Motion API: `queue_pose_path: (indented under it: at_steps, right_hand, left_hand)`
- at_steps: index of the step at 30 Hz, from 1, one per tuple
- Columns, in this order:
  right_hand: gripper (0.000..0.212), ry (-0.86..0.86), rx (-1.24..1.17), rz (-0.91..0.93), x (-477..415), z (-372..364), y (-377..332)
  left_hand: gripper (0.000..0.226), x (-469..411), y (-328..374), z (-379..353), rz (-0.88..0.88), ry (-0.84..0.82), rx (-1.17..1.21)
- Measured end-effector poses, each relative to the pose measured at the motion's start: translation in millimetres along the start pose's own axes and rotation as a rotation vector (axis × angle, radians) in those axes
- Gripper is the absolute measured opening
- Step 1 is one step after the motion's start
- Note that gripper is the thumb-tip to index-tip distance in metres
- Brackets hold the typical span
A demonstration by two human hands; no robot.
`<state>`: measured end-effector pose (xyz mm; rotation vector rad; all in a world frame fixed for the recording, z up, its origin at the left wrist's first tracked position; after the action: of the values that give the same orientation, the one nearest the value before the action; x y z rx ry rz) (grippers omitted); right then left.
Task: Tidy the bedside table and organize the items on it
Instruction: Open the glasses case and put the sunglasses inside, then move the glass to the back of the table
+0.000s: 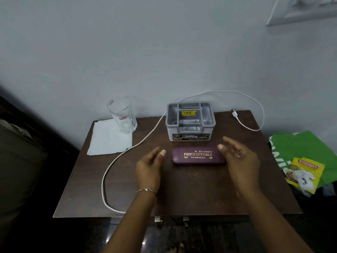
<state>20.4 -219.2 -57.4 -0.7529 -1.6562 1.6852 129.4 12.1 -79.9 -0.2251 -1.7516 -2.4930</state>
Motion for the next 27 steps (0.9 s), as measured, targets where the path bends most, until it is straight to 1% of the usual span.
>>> queue_pose_path:
  at_steps: [2,4,6,8,9,11,14,16,17,19,21,25,27]
  right_hand:
    - [0.036,0.042,-0.026,0.080,7.4,-12.1,-24.2]
    - [0.038,0.029,-0.075,0.161,16.3,-35.2,-47.4]
    - [0.041,-0.047,-0.112,0.234,25.0,-69.9,-62.6]
    - [0.047,-0.173,-0.148,0.238,30.4,-114.4,-63.3]
    - [0.052,-0.240,-0.142,0.217,30.8,-137.5,-58.3]
    - [0.064,-0.353,-0.052,0.177,28.8,-181.8,-43.5]
    - [0.082,-0.461,0.110,0.124,19.3,-231.8,-24.9]
    - [0.087,-0.519,0.186,0.101,9.1,-254.9,-19.1]
    - [0.088,-0.547,0.223,0.095,3.3,-265.0,-17.0]
    - [0.086,-0.589,0.275,0.077,-8.0,-280.5,-11.5]
    - [0.080,-0.609,0.272,0.070,-16.6,-291.0,-4.9]
    - [0.054,-0.624,0.215,0.074,-22.1,-298.8,4.1]
    - [0.046,-0.613,0.169,0.077,-21.8,-299.8,3.3]
  left_hand:
    - [0.028,-5.1,10.4,25.0,-0.089,0.047,-0.011]
    - [0.027,-14.5,19.1,52.4,-0.145,0.124,0.014]
    - [0.034,-28.6,24.3,77.2,-0.162,0.226,0.054]
    - [0.049,-46.7,28.6,93.9,-0.164,0.279,0.038]
    - [0.056,-57.3,30.8,97.5,-0.166,0.275,0.021]
    - [0.070,-80.6,34.3,99.8,-0.179,0.230,-0.043]
    - [0.091,-116.5,32.5,94.1,-0.194,0.131,-0.175]
    - [0.095,-133.0,32.0,87.9,-0.217,0.080,-0.225]
    - [0.093,-139.5,33.1,85.0,-0.240,0.061,-0.219]
    - [0.087,-147.6,35.5,79.1,-0.276,0.031,-0.191]
    - [0.084,-153.3,34.5,76.5,-0.280,0.024,-0.179]
    - [0.081,-159.9,28.8,74.6,-0.274,0.031,-0.224]
    - [0.078,-159.9,29.0,77.7,-0.284,0.063,-0.241]
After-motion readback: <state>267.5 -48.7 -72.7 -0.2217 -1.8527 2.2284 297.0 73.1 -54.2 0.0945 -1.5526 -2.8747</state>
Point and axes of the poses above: each hand's wrist, its own x-axis away from the middle knuckle, its own z-axis out of the back of the hand, y = z × x, the point moved 6 cm from there along -x, towards the middle knuckle, and after that the axes turned 9 degrees about -x, right-handed, at the moved point
